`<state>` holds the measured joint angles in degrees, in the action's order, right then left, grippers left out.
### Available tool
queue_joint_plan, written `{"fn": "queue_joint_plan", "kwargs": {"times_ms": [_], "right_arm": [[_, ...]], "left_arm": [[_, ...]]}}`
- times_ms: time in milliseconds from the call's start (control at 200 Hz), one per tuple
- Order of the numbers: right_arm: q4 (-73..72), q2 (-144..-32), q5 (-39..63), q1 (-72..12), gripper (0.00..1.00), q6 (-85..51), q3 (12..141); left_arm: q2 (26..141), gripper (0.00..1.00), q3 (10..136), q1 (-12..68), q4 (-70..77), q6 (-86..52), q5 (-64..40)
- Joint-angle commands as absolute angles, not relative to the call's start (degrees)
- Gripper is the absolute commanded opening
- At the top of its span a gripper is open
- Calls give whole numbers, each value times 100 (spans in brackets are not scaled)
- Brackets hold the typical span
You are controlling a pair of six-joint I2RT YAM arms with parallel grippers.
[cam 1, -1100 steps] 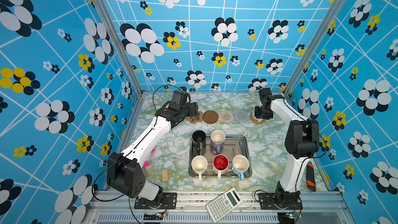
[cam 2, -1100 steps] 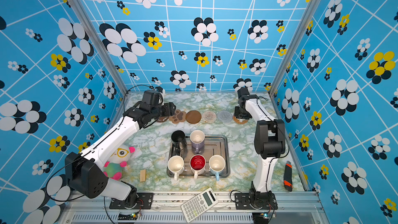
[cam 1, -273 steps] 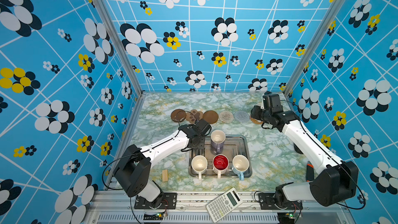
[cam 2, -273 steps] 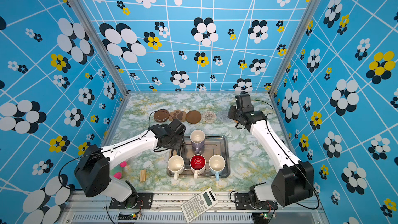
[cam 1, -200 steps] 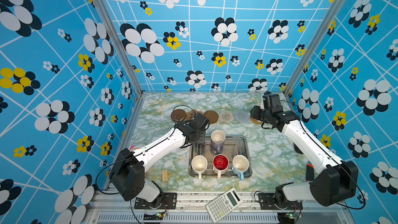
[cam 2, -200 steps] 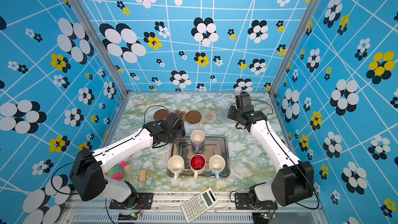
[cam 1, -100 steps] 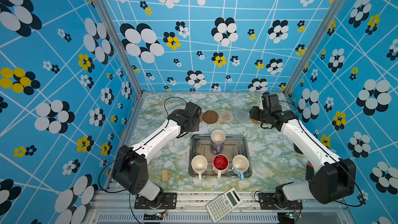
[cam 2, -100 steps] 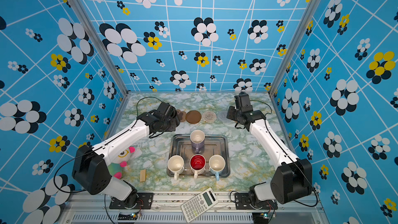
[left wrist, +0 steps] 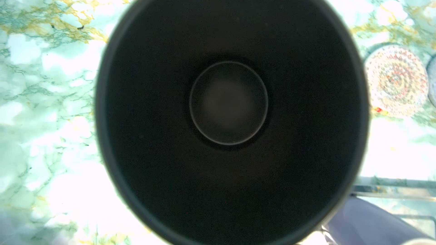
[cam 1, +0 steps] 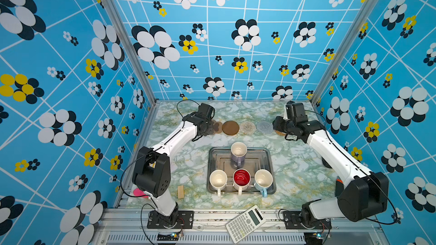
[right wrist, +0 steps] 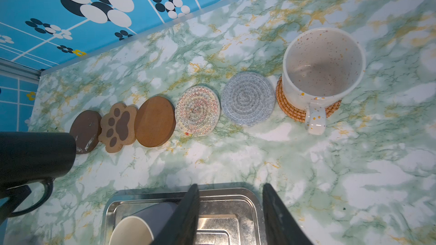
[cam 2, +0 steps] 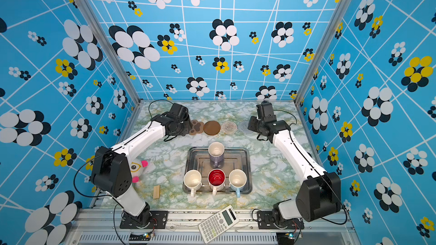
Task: Place cups on coasters
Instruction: Place the cup on the coaster.
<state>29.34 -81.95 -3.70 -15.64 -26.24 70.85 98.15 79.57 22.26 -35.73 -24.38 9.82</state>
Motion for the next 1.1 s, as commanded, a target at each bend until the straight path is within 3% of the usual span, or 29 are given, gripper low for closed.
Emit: {"fn": "queue_joint_plan", "kwargs": {"times_ms": [0,1095], "right_arm": [[2865,-8267,-284,-1609,46,-2698,7175],[3226,-8402,-373,-1611,46,-2672,7423]], "left_arm": [[9949,0,8341,2059,-3140,-2298,1029],[11372,0,9167,1126,-2890,-1973,652]]}}
